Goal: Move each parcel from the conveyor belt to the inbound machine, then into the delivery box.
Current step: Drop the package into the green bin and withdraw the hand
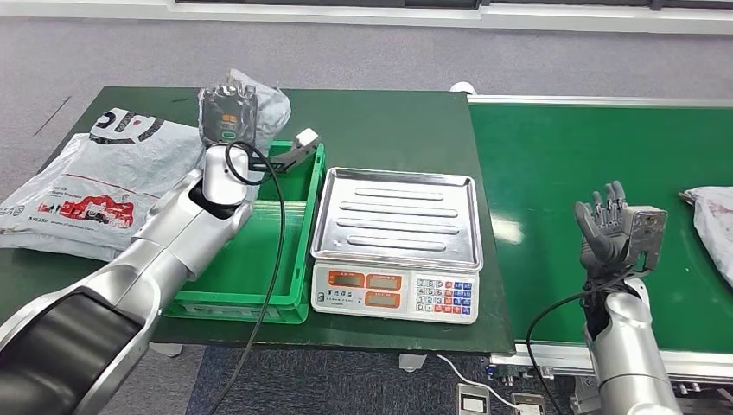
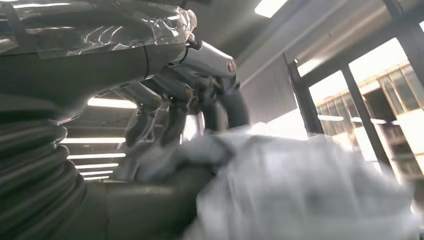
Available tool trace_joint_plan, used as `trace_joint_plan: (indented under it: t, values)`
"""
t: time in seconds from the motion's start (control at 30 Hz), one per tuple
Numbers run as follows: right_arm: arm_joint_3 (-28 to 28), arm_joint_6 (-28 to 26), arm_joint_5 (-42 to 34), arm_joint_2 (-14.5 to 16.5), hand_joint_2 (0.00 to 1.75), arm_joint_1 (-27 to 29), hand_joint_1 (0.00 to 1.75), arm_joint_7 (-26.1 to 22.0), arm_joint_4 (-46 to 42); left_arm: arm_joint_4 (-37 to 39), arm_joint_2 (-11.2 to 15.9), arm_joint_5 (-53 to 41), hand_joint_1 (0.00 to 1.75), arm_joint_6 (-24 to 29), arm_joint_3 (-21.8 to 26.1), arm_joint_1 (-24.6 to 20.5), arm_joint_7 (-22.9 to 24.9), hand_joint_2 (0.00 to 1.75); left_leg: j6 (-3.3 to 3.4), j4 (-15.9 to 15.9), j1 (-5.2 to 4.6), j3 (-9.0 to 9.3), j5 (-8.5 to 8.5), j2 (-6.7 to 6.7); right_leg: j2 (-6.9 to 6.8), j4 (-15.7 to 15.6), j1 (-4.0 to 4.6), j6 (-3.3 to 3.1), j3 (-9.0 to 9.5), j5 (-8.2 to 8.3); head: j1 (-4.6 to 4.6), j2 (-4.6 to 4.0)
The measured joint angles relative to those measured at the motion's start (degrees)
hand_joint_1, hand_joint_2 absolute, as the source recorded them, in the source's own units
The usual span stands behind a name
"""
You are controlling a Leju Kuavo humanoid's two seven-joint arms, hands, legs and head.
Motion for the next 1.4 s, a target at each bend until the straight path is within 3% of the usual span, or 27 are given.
trace_joint_plan:
  t: [0.3, 0.63, 0.87, 0.97, 1.13, 1.27, 1.4]
  values:
    - [0.0, 0.64, 0.5, -0.37, 1.75, -1.92, 0.0, 0.78, 0.33, -0.04, -0.16, 2.78, 0.0, 3.76, 5.75, 2.19, -6.49, 1.75, 0.0, 0.01, 0.0, 0.0, 0.0, -0.03, -0.04, 0.0, 0.0, 0.0, 0.0, 0.01, -0.01, 0.0]
    - [0.0, 0.9, 0.5, -0.66, 1.75, -2.34, 0.0, 1.11, 0.39, -0.82, -1.34, 3.33, 0.0, 4.04, 9.0, 2.21, -8.52, 1.75, 0.0, 0.01, 0.0, 0.01, 0.0, -0.02, -0.03, 0.0, 0.0, 0.0, 0.0, 0.01, -0.01, 0.0]
    - [0.0, 1.07, 0.63, -1.12, 1.75, -1.74, 0.0, 2.27, 0.07, -2.67, -3.31, 16.38, 0.0, 5.88, 15.06, 2.52, -21.55, 1.75, 0.0, 0.02, -0.01, 0.01, 0.0, -0.03, -0.03, 0.0, -0.01, 0.0, 0.0, 0.01, -0.01, 0.0]
    - [0.0, 1.31, 1.13, -1.49, 1.75, -1.17, 0.0, 2.71, -0.24, -4.3, -4.75, 28.31, 0.0, 1.83, 20.01, 2.54, -29.79, 1.75, 0.01, 0.02, -0.02, 0.0, 0.0, -0.02, -0.02, 0.0, -0.03, 0.0, 0.0, 0.01, -0.01, 0.0]
    - [0.08, -0.19, 3.34, -1.91, 1.75, -1.17, 0.0, 2.69, -0.22, -6.05, -7.43, 49.05, 0.0, -12.04, 27.82, 2.55, -41.85, 1.75, 0.01, 0.02, -0.03, 0.0, 0.0, -0.04, -0.05, 0.0, -0.03, 0.0, 0.01, 0.01, 0.0, 0.0]
    - [0.65, -2.3, 5.25, -1.88, 1.75, -1.78, 0.0, 2.57, -0.01, -6.06, -10.25, 57.79, 0.0, -19.15, 29.99, 2.82, -45.68, 1.75, 0.01, 0.02, -0.03, -0.01, 0.0, -0.05, -0.07, 0.0, -0.04, 0.01, 0.04, 0.01, 0.0, 0.0]
    - [0.89, -2.77, 5.81, -1.85, 1.75, -2.13, 0.0, 2.55, 0.29, -5.86, -12.07, 60.1, 0.0, -19.7, 30.1, 3.11, -46.38, 1.75, 0.02, 0.02, -0.03, -0.01, 0.0, -0.05, -0.06, 0.0, -0.04, 0.01, 0.04, 0.01, 0.0, 0.0]
